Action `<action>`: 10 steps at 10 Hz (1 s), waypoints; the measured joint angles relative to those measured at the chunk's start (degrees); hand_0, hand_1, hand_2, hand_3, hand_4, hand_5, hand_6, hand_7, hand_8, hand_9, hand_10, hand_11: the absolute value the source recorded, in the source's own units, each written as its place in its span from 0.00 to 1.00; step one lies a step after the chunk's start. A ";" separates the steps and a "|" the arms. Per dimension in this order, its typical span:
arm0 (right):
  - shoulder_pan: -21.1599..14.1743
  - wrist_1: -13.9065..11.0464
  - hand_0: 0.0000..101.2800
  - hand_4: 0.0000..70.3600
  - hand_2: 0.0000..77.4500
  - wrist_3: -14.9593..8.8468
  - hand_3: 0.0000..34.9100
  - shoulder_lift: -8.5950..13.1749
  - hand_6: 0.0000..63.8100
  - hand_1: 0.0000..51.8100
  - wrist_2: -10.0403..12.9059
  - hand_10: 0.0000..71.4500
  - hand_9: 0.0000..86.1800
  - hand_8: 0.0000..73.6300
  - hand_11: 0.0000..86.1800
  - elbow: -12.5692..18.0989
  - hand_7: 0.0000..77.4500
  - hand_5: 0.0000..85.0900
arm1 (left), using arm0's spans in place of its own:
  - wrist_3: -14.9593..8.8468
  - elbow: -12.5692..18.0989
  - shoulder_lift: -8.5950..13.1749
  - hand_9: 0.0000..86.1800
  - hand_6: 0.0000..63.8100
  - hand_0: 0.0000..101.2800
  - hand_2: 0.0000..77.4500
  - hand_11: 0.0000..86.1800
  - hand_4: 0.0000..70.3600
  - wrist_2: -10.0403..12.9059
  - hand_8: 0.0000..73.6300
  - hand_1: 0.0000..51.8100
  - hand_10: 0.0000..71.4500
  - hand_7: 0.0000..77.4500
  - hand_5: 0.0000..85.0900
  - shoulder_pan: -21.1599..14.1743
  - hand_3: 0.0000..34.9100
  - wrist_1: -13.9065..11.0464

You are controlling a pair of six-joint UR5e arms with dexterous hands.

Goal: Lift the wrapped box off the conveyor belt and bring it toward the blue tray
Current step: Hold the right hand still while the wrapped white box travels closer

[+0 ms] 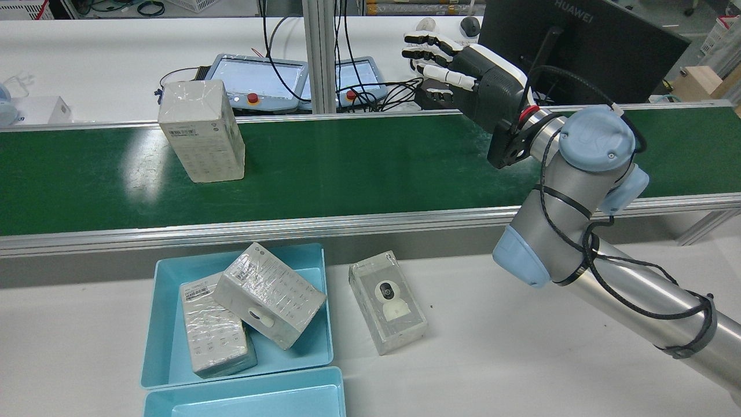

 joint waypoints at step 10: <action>-1.98 -0.11 0.45 0.02 0.25 -0.14 0.86 0.73 0.00 0.27 -0.12 0.02 0.06 0.01 0.03 -0.39 0.25 0.22 | 0.00 0.00 0.00 0.00 0.01 0.00 0.01 0.00 0.00 0.00 0.01 0.00 0.01 0.01 0.01 0.00 0.00 0.00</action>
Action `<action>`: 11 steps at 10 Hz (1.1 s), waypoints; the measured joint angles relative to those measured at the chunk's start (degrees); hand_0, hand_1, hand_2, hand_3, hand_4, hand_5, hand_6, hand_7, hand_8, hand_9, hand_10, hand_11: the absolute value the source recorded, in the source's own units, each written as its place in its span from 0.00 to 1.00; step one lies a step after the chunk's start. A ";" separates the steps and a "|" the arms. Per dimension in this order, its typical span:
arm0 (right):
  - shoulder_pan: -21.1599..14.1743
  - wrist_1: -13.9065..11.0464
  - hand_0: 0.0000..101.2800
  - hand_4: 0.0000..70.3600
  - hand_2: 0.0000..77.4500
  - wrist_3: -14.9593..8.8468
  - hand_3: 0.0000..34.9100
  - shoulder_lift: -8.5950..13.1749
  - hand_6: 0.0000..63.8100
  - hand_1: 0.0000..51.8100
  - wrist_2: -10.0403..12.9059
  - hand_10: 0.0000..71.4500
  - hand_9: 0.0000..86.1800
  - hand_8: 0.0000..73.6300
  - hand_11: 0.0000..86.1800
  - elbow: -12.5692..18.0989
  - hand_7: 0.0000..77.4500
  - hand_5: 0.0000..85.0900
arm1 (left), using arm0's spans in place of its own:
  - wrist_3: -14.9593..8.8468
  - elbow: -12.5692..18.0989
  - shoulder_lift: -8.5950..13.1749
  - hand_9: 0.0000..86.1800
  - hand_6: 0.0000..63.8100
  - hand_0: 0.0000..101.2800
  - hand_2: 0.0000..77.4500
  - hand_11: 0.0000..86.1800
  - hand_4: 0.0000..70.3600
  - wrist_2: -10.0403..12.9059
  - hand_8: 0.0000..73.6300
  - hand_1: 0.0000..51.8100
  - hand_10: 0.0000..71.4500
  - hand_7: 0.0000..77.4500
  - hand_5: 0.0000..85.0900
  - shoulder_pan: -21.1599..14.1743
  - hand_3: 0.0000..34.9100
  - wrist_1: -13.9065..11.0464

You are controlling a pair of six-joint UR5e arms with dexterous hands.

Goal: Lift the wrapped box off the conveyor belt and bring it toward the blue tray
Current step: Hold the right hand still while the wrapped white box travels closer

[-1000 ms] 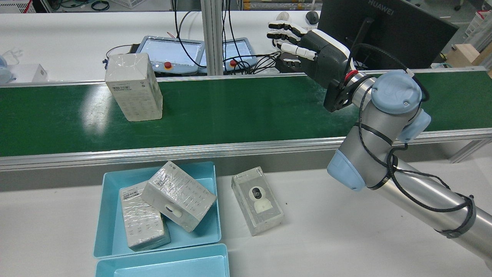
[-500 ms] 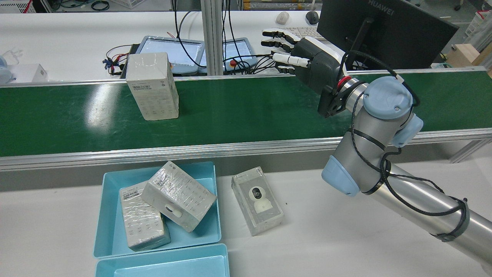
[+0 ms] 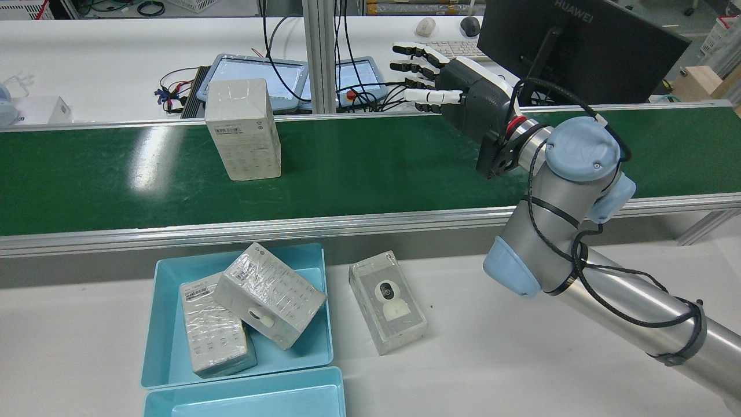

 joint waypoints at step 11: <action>-5.27 0.17 0.45 0.09 0.24 -4.10 0.86 3.32 0.00 0.24 5.42 0.02 0.06 0.00 0.04 -1.68 0.24 0.24 | 0.00 0.00 0.00 0.00 0.01 0.00 0.01 0.00 0.01 0.00 0.01 0.00 0.01 0.01 0.01 0.00 0.00 0.00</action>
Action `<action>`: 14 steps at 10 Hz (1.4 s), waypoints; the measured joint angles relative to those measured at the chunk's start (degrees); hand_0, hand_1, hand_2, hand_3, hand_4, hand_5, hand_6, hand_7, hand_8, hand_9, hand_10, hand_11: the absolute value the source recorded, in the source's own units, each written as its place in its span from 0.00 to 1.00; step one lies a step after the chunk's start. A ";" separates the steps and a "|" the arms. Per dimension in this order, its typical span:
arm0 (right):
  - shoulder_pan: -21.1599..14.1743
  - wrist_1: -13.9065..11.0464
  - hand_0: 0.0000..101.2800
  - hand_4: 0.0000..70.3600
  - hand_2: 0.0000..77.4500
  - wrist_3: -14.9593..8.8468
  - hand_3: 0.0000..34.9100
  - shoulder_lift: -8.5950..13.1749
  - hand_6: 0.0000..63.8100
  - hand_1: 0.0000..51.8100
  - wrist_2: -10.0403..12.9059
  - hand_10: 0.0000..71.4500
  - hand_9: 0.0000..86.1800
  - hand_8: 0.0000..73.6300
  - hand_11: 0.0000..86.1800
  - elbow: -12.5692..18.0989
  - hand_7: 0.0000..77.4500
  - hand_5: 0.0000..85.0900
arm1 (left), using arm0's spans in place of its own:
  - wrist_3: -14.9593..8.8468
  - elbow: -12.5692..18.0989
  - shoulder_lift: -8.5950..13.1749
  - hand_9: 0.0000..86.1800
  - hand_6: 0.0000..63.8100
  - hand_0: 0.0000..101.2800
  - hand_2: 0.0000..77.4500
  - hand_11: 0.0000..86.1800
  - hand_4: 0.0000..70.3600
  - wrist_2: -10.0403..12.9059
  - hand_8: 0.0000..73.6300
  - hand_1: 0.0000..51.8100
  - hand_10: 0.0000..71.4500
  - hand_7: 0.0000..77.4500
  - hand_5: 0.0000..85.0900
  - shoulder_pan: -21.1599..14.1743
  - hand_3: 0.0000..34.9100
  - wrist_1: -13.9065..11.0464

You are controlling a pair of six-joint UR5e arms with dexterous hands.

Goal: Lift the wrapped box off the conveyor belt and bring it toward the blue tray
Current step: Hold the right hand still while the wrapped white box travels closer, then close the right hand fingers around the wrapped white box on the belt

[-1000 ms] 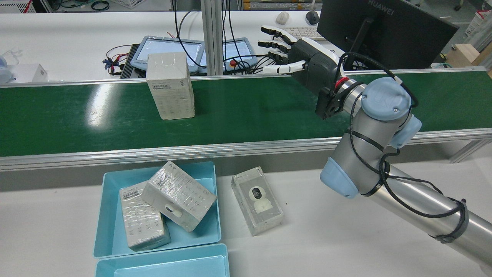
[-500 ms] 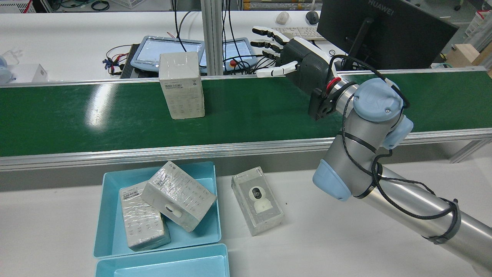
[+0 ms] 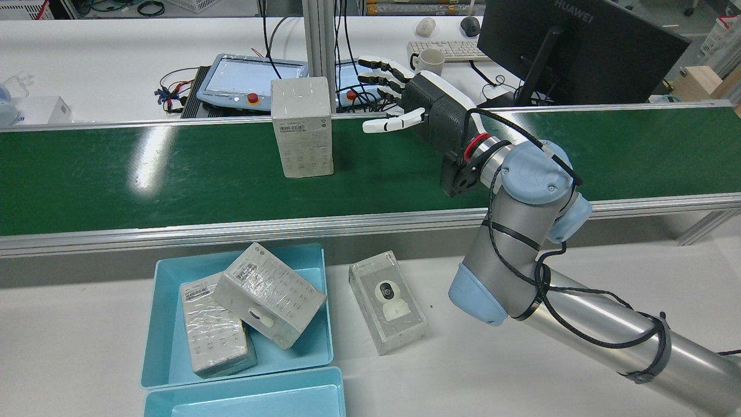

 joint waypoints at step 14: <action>-1.02 2.23 0.44 0.17 0.29 0.07 0.86 1.95 0.00 0.25 1.48 0.05 0.06 0.00 0.06 -4.02 0.27 0.29 | 0.00 0.00 0.00 0.01 0.01 0.00 0.01 0.00 0.01 0.00 0.00 0.00 0.01 0.01 0.01 0.00 0.00 0.00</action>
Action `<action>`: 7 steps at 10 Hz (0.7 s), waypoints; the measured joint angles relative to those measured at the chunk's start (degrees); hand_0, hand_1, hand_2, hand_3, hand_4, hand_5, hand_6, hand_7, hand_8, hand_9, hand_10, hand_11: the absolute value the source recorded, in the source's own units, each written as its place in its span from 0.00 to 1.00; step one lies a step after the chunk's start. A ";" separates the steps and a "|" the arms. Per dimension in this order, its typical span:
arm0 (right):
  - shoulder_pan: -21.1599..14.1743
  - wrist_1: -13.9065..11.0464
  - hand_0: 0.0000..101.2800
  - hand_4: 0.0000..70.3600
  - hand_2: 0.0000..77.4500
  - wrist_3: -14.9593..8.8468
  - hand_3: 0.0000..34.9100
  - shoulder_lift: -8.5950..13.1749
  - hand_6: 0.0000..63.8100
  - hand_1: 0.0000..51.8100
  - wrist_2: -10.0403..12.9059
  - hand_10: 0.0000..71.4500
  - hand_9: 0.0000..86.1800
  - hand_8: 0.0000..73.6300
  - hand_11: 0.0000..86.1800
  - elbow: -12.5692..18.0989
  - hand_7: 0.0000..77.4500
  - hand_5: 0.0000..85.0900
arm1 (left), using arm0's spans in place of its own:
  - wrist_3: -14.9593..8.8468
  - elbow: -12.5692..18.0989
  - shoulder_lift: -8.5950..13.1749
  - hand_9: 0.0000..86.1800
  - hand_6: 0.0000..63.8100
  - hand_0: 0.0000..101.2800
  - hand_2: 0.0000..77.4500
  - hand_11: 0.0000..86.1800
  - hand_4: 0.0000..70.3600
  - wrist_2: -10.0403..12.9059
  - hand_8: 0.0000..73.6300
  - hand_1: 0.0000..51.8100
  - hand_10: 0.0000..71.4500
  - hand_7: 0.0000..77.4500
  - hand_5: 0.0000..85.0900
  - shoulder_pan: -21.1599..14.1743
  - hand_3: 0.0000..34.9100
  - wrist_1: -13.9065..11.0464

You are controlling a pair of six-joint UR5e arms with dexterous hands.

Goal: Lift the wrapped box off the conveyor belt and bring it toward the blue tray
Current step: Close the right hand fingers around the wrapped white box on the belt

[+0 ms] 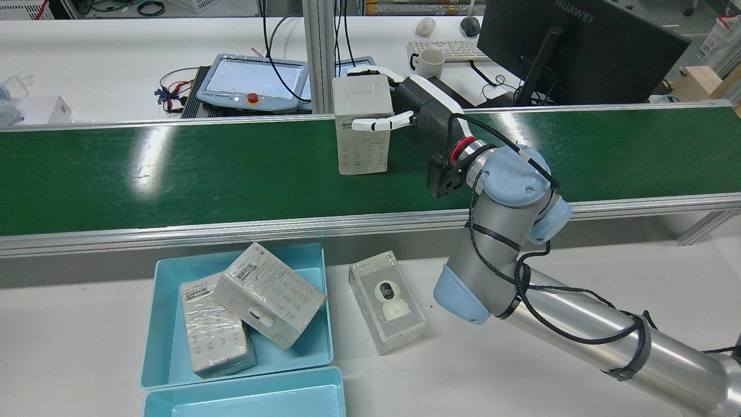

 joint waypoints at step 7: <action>-0.74 0.15 0.44 0.48 0.40 0.17 0.37 0.01 0.44 0.11 3.68 0.27 0.56 0.56 0.34 9.36 0.65 0.44 | 0.00 0.00 0.00 0.01 0.01 0.00 0.01 0.00 0.01 0.00 0.01 0.00 0.01 0.01 0.01 0.00 0.00 0.00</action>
